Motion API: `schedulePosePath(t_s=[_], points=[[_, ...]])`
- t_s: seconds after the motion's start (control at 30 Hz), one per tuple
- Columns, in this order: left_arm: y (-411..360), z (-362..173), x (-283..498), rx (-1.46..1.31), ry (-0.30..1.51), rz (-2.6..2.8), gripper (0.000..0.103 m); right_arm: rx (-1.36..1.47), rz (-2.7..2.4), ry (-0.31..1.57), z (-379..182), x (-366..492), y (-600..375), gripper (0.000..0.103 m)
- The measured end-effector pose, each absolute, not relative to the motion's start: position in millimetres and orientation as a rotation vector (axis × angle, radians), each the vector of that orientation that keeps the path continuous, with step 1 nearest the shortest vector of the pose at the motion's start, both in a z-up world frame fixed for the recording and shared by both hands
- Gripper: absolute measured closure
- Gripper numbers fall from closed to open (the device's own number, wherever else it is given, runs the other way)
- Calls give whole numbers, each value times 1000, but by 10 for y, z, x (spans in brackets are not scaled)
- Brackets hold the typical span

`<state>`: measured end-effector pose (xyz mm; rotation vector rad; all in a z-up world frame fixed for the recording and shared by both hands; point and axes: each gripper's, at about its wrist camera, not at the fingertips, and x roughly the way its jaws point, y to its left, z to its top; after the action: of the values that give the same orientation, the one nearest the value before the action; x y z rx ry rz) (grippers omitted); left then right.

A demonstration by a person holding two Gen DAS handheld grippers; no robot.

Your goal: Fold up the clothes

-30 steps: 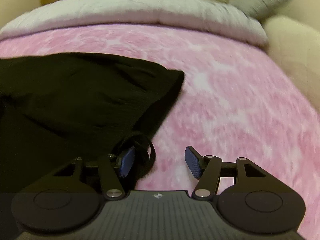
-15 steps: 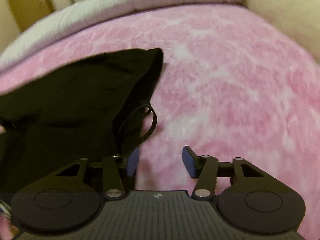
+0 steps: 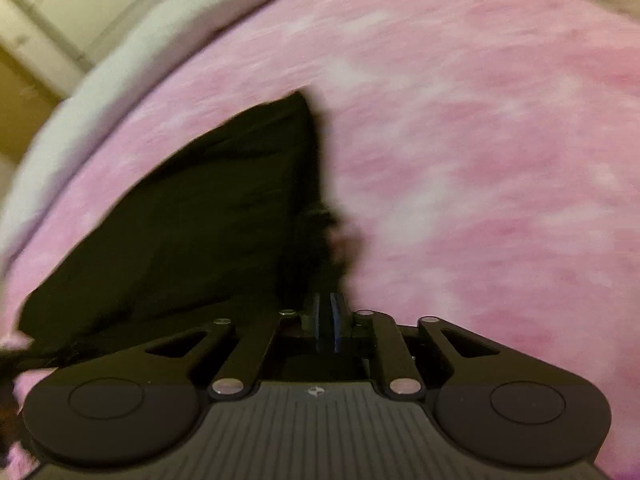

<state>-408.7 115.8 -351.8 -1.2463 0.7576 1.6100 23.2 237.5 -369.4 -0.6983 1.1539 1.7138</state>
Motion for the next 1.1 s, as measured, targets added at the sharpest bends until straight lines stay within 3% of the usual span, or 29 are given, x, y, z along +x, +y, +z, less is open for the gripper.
schedulePosePath(t_s=[0.1, 0.37, 0.43, 0.47, 0.57, 0.83, 0.97, 1.1], points=[[965, -3493, -4160, -1280, 729, 1654, 59, -664, 1750, 1200, -3624, 347, 2308, 67], [517, -3507, -4175, -1325, 671, 1747, 59, -803, 1960, 1055, -3649, 103, 2295, 67], [449, -3515, -4162, -1335, 667, 1757, 59, -844, 2011, 1000, -3659, 20, 2305, 74], [415, -3507, -4151, -1336, 661, 1761, 59, -864, 2036, 971, -3664, -21, 2310, 100], [319, -3492, -4164, -1336, 648, 1771, 59, -915, 2090, 899, -3681, -120, 2322, 101], [286, -3509, -4133, -1331, 639, 1784, 58, -800, 1812, 1050, -3790, 136, 2300, 103], [146, -3536, -4185, -1369, 628, 1809, 57, -816, 1798, 914, -3612, 12, 2238, 103], [-101, -3442, -4235, -1376, 618, 1842, 56, -813, 1695, 1072, -3874, 105, 2319, 97]])
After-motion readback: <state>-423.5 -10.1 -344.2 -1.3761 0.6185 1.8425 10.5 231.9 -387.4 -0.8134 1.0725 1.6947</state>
